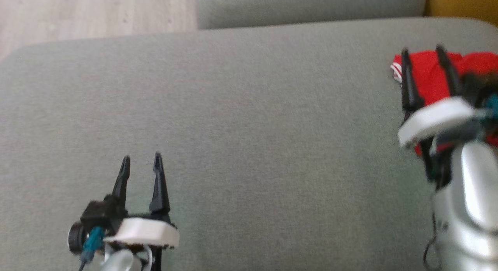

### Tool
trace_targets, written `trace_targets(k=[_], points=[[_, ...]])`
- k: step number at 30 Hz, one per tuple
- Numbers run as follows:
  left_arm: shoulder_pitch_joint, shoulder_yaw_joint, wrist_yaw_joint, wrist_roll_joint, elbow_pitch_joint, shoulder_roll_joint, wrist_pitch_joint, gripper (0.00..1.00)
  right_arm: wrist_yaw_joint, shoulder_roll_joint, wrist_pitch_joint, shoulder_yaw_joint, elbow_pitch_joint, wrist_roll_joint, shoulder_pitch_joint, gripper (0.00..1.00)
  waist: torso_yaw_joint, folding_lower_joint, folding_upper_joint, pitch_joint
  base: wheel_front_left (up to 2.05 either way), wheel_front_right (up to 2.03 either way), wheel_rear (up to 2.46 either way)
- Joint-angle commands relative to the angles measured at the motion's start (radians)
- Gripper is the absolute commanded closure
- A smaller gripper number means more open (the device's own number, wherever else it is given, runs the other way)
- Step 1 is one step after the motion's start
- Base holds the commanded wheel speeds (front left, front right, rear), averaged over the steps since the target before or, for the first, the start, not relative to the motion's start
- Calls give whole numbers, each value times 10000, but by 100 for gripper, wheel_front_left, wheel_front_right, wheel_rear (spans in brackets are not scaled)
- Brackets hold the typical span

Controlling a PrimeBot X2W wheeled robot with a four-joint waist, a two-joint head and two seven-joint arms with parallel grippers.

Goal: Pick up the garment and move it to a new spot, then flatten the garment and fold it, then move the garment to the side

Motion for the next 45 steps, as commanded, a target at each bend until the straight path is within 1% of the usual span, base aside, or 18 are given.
trace_targets(k=[1, 6, 10, 17, 23, 28, 45], points=[[-49, 485, 53, -61, -172, 190, -102, 0, -7, 214, -205, 179, -649, -130, 434, 0, 321, 3, -1, -411, 0, 0, 0], [455, 531, 19, -139, -77, 155, -115, 0, -7, 454, -526, 331, -1420, -115, 2337, 0, 543, 3, -1, -721, 0, 0, 0], [859, 580, 38, -263, -117, 99, -119, 0, -7, 468, -888, 469, -1885, 552, 3566, 0, 599, 3, -1, -847, 0, 0, 0], [1279, 662, 20, -316, -258, 95, -126, 0, -7, 470, -1247, 732, -2418, 617, 4663, 0, 562, 3, -1, -928, 0, 0, 0], [1354, 681, -4, -257, -255, 57, -129, 0, -7, 471, -1320, 1095, -2783, 645, 5008, 0, 478, 3, -1, -1004, 0, 0, 0], [1416, 695, -131, -296, -255, 12, -131, 0, -7, 472, -1292, 1404, -2941, 704, 5214, 0, 453, 3, -1, -1076, 0, 0, 0], [1532, 681, -169, -202, -251, -48, -133, 0, -7, 472, -1253, 1410, -2748, 771, 5492, 0, 463, 3, -1, -1184, 0, 0, 0]])
